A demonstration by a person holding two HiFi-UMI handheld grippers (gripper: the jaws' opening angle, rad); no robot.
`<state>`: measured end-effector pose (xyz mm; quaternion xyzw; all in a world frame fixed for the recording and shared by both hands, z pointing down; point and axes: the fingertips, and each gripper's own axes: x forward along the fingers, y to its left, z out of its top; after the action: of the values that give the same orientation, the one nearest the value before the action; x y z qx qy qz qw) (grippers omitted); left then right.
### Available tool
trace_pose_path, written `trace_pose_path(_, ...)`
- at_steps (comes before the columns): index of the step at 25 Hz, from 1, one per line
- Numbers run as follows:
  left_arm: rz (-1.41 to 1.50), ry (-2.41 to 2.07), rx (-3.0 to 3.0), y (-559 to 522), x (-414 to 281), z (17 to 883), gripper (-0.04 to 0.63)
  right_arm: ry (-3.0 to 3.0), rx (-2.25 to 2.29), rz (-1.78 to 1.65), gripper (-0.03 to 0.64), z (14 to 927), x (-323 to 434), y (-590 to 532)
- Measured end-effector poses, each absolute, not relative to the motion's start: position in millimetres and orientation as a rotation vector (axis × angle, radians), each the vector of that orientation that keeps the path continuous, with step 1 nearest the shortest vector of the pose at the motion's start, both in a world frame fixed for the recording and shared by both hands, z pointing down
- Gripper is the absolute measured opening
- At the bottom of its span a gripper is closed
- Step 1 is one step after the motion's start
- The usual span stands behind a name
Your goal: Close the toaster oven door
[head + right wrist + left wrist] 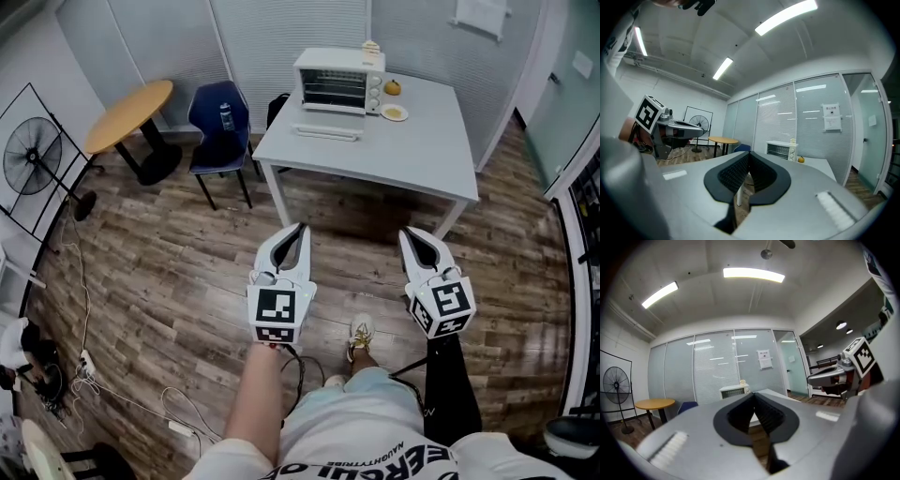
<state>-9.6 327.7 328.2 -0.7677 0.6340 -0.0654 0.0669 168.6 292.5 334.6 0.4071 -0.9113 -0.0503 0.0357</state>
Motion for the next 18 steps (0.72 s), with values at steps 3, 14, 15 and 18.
trace_pose_path(3, -0.204, 1.883, -2.333, 319.6, -9.9, 331.2, 0.058, -2.806, 1.236, -0.158, 0.002, 335.8, 164.1, 285.9)
trace_pose_path(14, -0.17, 1.893, -2.341, 227.3, -1.6, 342.2, 0.058, -2.818, 1.239, -0.145, 0.002, 348.4, 174.4, 198.0)
trace_pose_path(15, -0.165, 1.897, -2.33, 216.7, -1.3, 341.7, 0.058, -2.822, 1.241, -0.141, 0.002, 349.2, 175.7, 187.2)
trace_pose_path(18, -0.186, 1.895, -2.312, 184.6, 4.2, 340.7, 0.058, -2.834, 1.243, -0.129, 0.002, 348.9, 179.8, 153.7)
